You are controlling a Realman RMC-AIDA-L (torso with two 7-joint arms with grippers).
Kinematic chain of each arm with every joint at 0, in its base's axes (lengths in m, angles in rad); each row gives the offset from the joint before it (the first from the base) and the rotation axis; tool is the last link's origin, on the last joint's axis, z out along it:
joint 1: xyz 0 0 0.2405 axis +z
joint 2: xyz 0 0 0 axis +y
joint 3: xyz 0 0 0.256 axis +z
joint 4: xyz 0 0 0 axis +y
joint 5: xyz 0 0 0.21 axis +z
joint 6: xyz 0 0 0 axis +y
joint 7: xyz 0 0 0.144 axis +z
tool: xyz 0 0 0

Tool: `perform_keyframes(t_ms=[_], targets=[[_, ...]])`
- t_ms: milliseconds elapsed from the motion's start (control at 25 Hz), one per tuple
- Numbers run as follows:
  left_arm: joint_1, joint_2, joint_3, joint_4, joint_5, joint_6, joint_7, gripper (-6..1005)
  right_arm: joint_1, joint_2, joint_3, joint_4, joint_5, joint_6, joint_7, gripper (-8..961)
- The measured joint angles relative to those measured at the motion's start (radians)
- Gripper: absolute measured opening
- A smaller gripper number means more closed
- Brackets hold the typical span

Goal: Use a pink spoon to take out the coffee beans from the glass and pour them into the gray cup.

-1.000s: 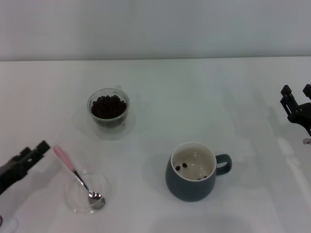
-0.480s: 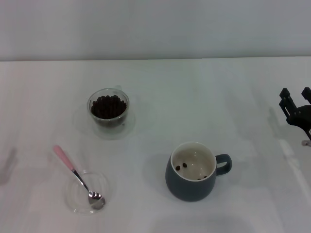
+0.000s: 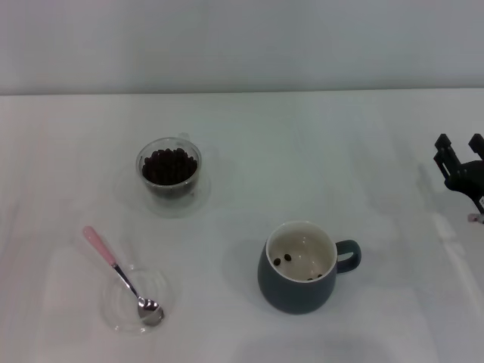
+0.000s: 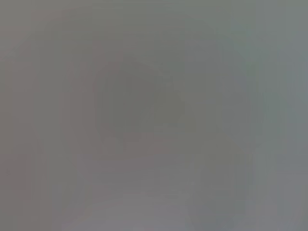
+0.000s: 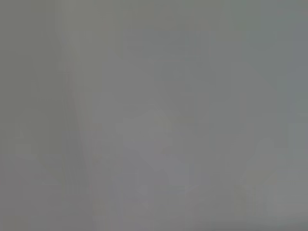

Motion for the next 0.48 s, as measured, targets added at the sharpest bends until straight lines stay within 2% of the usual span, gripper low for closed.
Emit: perform_keyframes(t_ms=[360, 480], targets=[[-0.062, 0.004, 0.0, 0.047, -0.086, 0.147, 0.022, 828, -0.002, 0.002, 0.031, 0.018, 0.0, 0.004, 0.021, 724], [-0.067, 0.002, 0.0, 0.047, -0.098, 0.146, 0.02, 827, -0.005, 0.002, 0.057, 0.019, 0.0, 0.013, 0.064, 726]])
